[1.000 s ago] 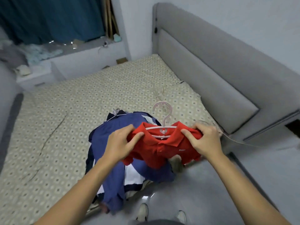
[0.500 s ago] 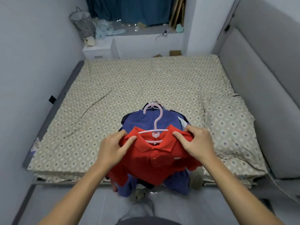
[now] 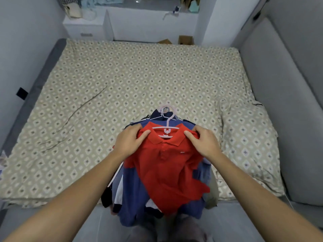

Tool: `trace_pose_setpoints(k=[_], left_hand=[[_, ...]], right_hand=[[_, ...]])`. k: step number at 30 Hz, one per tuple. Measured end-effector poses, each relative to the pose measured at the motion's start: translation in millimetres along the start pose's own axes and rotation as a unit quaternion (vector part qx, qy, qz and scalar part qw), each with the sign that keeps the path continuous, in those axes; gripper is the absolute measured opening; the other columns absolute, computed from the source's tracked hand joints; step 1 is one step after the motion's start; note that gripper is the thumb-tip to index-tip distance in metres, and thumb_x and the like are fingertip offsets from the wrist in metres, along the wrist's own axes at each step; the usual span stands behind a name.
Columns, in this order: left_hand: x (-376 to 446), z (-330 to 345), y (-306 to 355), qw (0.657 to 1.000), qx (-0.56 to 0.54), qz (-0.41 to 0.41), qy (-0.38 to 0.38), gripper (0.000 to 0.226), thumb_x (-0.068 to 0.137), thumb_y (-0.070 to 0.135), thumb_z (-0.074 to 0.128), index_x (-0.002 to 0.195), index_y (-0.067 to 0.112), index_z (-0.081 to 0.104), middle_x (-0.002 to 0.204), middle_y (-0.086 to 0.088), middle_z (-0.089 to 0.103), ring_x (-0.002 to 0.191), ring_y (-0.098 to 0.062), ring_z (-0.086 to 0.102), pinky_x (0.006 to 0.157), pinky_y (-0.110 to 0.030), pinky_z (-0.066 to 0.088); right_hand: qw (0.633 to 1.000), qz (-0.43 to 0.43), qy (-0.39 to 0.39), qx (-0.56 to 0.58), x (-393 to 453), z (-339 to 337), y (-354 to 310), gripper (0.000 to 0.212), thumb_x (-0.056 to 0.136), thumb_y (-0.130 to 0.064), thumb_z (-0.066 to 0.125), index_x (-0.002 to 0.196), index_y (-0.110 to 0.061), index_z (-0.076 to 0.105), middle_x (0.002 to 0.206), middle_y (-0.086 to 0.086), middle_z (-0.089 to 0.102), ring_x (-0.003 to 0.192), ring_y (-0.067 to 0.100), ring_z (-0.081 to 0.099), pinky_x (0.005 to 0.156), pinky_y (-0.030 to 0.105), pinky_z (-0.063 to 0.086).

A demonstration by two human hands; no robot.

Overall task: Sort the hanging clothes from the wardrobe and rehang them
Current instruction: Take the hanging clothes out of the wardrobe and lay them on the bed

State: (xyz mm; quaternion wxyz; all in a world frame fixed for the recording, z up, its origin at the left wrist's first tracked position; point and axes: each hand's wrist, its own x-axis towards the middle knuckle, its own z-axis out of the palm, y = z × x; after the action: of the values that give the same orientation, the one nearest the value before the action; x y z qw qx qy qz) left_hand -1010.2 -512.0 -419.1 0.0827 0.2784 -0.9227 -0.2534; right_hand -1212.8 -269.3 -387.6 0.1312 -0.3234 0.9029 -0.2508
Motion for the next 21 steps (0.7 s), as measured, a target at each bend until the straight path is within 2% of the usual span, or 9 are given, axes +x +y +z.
trace_pose_setpoints(k=[3,4,7,10,13,14,16,18,21], left_hand=[[27.6,27.9,-14.2,0.999,0.016,-0.013,-0.043,0.042,0.101,0.066,0.039,0.083,0.029,0.045,0.091,0.001,0.063,0.095,-0.028,0.062,0.069,-0.040,0.043],[35.6,37.7,-18.0,0.998,0.027,-0.024,-0.056,0.043,0.101,0.066,0.038,0.085,0.028,0.046,0.094,0.000,0.064,0.098,-0.028,0.062,0.071,-0.041,0.044],[57.4,65.5,-26.6,0.992,0.066,-0.069,-0.080,0.050,0.100,0.067,0.035,0.094,0.021,0.055,0.103,-0.007,0.064,0.106,-0.032,0.060,0.079,-0.046,0.049],[79.7,91.5,-33.3,0.983,0.103,-0.118,-0.092,0.057,0.100,0.065,0.033,0.106,0.015,0.059,0.109,-0.010,0.062,0.111,-0.034,0.056,0.086,-0.050,0.049],[99.8,117.0,-42.5,0.981,0.083,-0.159,-0.071,0.047,0.104,0.054,0.042,0.111,0.011,0.058,0.115,-0.014,0.057,0.113,-0.037,0.053,0.089,-0.053,0.050],[105.3,122.2,-42.6,0.981,0.058,-0.178,-0.060,0.042,0.105,0.047,0.044,0.116,0.009,0.058,0.118,-0.015,0.055,0.116,-0.038,0.052,0.091,-0.053,0.050],[113.4,126.2,-38.8,0.975,0.028,-0.215,-0.042,0.037,0.107,0.037,0.047,0.127,0.007,0.056,0.124,-0.016,0.052,0.120,-0.038,0.049,0.095,-0.053,0.048],[115.0,123.6,-31.6,0.974,0.032,-0.220,-0.042,0.039,0.107,0.037,0.047,0.132,0.008,0.054,0.127,-0.016,0.053,0.121,-0.036,0.048,0.096,-0.053,0.048],[110.3,111.2,-18.0,0.982,0.056,-0.171,-0.052,0.043,0.106,0.042,0.044,0.134,0.010,0.056,0.124,-0.013,0.057,0.118,-0.035,0.051,0.093,-0.051,0.049]], right_hand=[[0.998,-0.008,-0.028,-0.054,35.0,27.3,22.5,0.044,0.097,-0.066,0.052,0.080,-0.025,0.056,0.074,-0.010,0.059,0.088,0.027,0.066,0.085,0.044,0.045],[0.997,-0.003,-0.042,-0.062,46.6,36.6,30.8,0.045,0.096,-0.068,0.049,0.081,-0.026,0.055,0.078,-0.009,0.061,0.089,0.026,0.065,0.085,0.045,0.047],[0.995,0.000,-0.083,-0.047,80.3,63.5,53.2,0.041,0.098,-0.062,0.053,0.084,-0.024,0.058,0.082,-0.005,0.061,0.086,0.024,0.063,0.073,0.041,0.049],[0.994,-0.013,-0.104,-0.034,112.7,88.5,76.0,0.035,0.101,-0.053,0.056,0.092,-0.020,0.064,0.089,-0.002,0.063,0.090,0.023,0.062,0.073,0.038,0.046],[0.990,-0.006,-0.137,0.005,140.7,111.7,95.0,0.035,0.100,-0.046,0.061,0.119,-0.017,0.067,0.115,0.003,0.064,0.115,0.026,0.058,0.095,0.039,0.046],[0.989,0.000,-0.149,0.015,146.7,116.8,99.2,0.040,0.100,-0.045,0.061,0.129,-0.017,0.064,0.124,0.005,0.062,0.124,0.027,0.054,0.104,0.040,0.043],[0.986,0.002,-0.164,0.020,152.6,120.4,103.9,0.049,0.100,-0.045,0.059,0.141,-0.018,0.057,0.137,0.006,0.056,0.135,0.028,0.046,0.111,0.041,0.038],[0.986,-0.007,-0.168,0.018,152.8,114.1,103.5,0.049,0.101,-0.041,0.059,0.145,-0.020,0.053,0.139,0.005,0.054,0.136,0.027,0.044,0.111,0.042,0.039],[0.989,-0.021,-0.144,0.018,145.0,92.7,97.2,0.045,0.102,-0.037,0.059,0.143,-0.020,0.053,0.133,0.003,0.056,0.128,0.024,0.046,0.105,0.042,0.043]])
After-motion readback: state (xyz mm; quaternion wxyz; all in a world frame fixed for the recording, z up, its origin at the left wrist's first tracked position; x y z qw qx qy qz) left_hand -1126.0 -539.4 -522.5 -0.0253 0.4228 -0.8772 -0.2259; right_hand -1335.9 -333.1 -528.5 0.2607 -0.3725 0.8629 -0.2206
